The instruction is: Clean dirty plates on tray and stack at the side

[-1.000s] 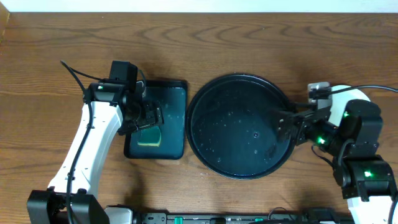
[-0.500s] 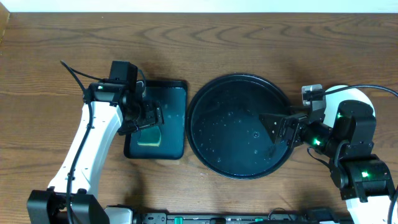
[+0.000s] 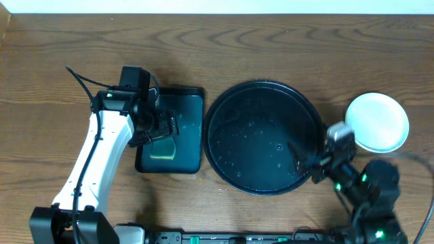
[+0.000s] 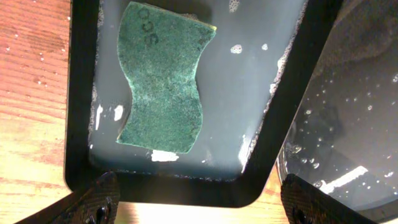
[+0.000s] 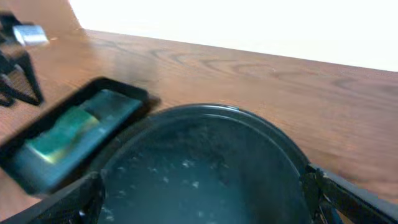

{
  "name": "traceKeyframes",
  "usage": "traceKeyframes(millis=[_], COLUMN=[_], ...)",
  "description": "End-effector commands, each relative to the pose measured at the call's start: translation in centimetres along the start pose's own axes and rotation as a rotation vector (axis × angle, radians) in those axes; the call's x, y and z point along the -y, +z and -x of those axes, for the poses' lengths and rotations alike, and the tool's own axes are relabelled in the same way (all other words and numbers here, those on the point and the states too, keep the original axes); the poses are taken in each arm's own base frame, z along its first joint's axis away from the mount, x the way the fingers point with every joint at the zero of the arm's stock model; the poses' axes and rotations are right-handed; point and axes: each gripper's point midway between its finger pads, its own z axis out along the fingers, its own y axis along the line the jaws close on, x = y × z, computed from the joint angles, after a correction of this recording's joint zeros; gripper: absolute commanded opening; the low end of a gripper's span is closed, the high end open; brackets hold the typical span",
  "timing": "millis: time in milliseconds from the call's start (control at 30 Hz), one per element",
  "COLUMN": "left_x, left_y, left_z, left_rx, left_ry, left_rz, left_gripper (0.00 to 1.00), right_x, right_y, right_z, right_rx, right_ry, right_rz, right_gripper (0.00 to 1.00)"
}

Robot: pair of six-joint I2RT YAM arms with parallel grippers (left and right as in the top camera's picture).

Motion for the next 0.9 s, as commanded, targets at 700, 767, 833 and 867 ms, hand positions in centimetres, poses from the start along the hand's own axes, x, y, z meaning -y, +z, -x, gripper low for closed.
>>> traceKeyframes(millis=[700, 767, 833, 867], left_x=[0.0, 0.0, 0.0, 0.0], left_y=[-0.3, -0.3, -0.3, -0.3], left_z=[0.2, 0.2, 0.2, 0.2], left_rx=[0.009, 0.009, 0.009, 0.009], left_ry=[-0.001, -0.001, -0.001, -0.001], left_rz=[0.001, 0.001, 0.001, 0.0], left_gripper=[0.84, 0.84, 0.84, 0.84], right_x=[4.0, 4.1, 4.1, 4.1], right_y=[-1.4, -1.2, -1.2, -1.2], right_z=[-2.5, -3.3, -3.3, -3.3], right_rx=[0.268, 0.236, 0.239, 0.239], right_ry=[-0.133, -0.121, -0.123, -0.122], right_rz=[-0.248, -0.247, -0.249, -0.249], right_gripper=[0.99, 0.99, 0.99, 0.99])
